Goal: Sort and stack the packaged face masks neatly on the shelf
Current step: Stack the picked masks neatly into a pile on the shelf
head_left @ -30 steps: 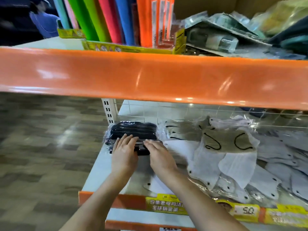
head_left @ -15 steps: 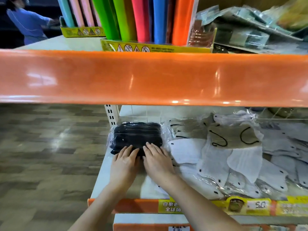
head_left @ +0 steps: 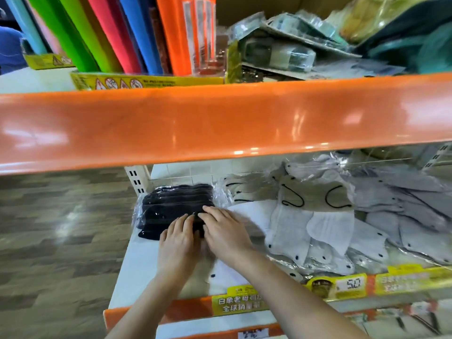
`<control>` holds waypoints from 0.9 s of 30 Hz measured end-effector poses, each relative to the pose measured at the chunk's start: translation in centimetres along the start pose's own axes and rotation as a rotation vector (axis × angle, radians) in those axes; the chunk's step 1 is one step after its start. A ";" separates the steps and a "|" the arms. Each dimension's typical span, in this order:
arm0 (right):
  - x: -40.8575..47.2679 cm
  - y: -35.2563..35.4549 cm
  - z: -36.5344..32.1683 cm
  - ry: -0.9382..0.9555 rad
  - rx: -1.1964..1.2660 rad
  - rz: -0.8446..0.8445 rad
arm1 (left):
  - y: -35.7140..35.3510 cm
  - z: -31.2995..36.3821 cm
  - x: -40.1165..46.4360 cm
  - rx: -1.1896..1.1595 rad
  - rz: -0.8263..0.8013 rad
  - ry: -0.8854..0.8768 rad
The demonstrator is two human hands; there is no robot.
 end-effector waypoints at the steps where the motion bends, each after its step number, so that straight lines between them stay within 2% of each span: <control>1: -0.2 0.9 0.8 -0.010 0.003 0.039 | 0.0 1.2 0.2 -0.024 0.012 -0.016; 4: -1.2 3.5 3.9 -0.033 -0.020 0.118 | -0.8 5.2 1.0 -0.068 0.034 -0.083; 14: -7.4 8.1 16.7 -0.292 -0.079 0.019 | -8.1 19.3 2.6 -0.170 -0.084 -0.201; 21: -12.8 10.7 25.2 -0.417 -0.122 0.058 | -11.9 28.3 1.6 -0.269 -0.021 -0.365; 27: -16.2 12.1 30.2 -0.512 -0.213 0.011 | -15.4 33.5 0.8 -0.233 -0.089 -0.432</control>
Point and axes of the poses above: each hand's wrist, its own x-axis towards the middle knuckle, its own y-axis out of the back of the hand, z = x × y, the point moved 7 cm from there along x, towards the middle knuckle, and after that the axes turned 11 degrees about -x, right-handed, at the moved point
